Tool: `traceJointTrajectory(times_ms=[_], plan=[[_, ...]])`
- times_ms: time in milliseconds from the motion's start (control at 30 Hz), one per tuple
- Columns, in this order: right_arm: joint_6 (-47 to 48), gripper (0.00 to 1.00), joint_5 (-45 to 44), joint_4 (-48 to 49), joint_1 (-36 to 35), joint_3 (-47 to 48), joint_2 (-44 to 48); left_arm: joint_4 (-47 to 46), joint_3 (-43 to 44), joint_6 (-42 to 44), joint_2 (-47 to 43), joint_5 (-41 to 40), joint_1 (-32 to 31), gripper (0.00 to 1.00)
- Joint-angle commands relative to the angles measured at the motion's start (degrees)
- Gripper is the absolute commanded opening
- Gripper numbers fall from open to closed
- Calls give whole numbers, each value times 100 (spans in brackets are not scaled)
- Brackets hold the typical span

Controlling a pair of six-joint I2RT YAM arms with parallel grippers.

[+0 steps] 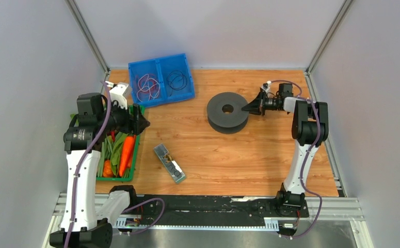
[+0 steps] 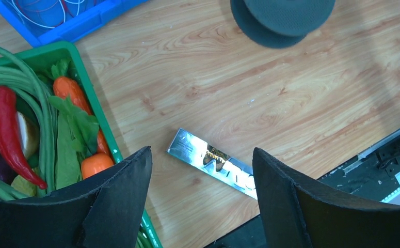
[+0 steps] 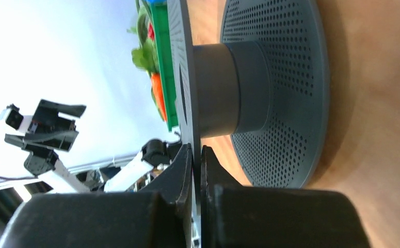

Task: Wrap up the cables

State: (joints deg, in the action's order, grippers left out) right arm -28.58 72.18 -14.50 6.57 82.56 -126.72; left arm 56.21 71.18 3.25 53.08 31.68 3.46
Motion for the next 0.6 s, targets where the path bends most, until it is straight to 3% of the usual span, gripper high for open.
traceJointTrajectory(times_ms=[0, 167, 400, 433, 467, 533, 567], plan=[[405, 0, -100, 70, -375, -1011, 559, -329, -165, -140, -113, 128, 23, 79], [879, 0, -73, 44, -822, -1901, 946, -496, -403, -289, -140, 145, 23, 78], [1811, 0, -20, -860, -1333, -2042, 1096, -461, -403, -289, 18, 67, 14, 78], [1873, 4, -64, -940, -1368, -2077, 1157, -470, -394, -289, 44, 14, 14, 78], [1865, 14, -134, -940, -1369, -2121, 1227, -461, -368, -289, 71, -47, 23, 78], [1882, 63, -335, -1010, -1360, -2139, 1333, -488, -298, -429, 167, -196, 23, 78], [1917, 78, -467, -1106, -1369, -2113, 1403, -496, -228, -430, 229, -250, 14, 78]])
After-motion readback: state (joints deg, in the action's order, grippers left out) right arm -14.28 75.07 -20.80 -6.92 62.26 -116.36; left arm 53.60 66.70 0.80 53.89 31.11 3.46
